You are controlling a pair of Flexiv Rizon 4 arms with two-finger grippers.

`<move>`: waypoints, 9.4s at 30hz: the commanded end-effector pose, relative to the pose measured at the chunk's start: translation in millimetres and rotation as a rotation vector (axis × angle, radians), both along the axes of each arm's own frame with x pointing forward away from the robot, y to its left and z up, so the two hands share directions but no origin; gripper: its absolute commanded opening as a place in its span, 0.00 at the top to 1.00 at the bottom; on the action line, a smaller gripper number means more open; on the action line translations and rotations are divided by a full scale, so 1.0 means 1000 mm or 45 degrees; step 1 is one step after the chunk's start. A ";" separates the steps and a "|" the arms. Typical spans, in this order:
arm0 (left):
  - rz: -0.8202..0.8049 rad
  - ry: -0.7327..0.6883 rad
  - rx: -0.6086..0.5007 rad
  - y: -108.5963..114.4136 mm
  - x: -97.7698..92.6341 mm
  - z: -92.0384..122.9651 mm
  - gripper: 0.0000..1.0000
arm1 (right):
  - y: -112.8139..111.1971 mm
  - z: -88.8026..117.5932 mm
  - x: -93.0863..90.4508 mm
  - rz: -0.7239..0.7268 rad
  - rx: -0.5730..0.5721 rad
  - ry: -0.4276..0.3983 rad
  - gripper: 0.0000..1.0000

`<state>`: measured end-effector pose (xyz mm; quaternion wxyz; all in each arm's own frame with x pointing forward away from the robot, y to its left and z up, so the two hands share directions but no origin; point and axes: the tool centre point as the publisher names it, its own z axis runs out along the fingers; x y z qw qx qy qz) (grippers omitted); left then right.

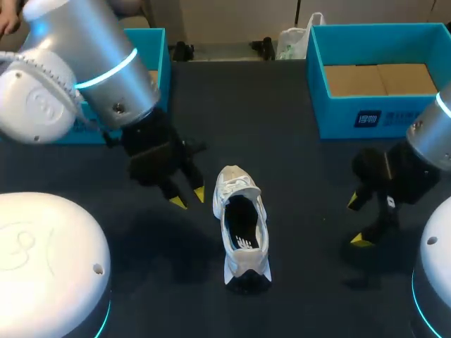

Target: Take the shoe out of the shoebox, open the shoe tongue, remove and reinsert the insole, then place the shoe into the shoebox

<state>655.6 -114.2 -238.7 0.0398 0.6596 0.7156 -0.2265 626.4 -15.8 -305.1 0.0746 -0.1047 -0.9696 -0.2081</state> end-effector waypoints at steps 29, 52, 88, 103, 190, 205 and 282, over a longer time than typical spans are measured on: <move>-0.456 -0.125 0.498 -0.055 0.009 -0.003 1.00 | -0.001 0.001 -0.003 -0.003 -0.001 -0.007 0.00; -0.583 -0.096 0.531 -0.065 -0.014 -0.088 1.00 | -0.001 0.001 -0.003 -0.003 -0.001 -0.007 0.00; -0.457 -0.108 0.544 -0.080 -0.006 -0.151 1.00 | -0.001 0.001 -0.003 -0.003 -0.001 -0.007 0.00; -0.376 -0.182 0.555 -0.070 0.009 -0.153 1.00 | -0.001 0.001 -0.003 -0.003 -0.001 -0.007 0.00; -0.267 -0.211 0.427 -0.080 0.002 -0.131 1.00 | -0.001 0.001 -0.003 -0.003 -0.001 -0.007 0.00; -0.305 -0.112 0.353 -0.112 -0.027 -0.160 1.00 | -0.001 0.001 -0.003 -0.003 -0.001 -0.007 0.00; 0.040 -0.446 0.499 -0.088 0.026 -0.121 0.00 | -0.001 0.001 -0.003 -0.003 -0.001 -0.007 0.00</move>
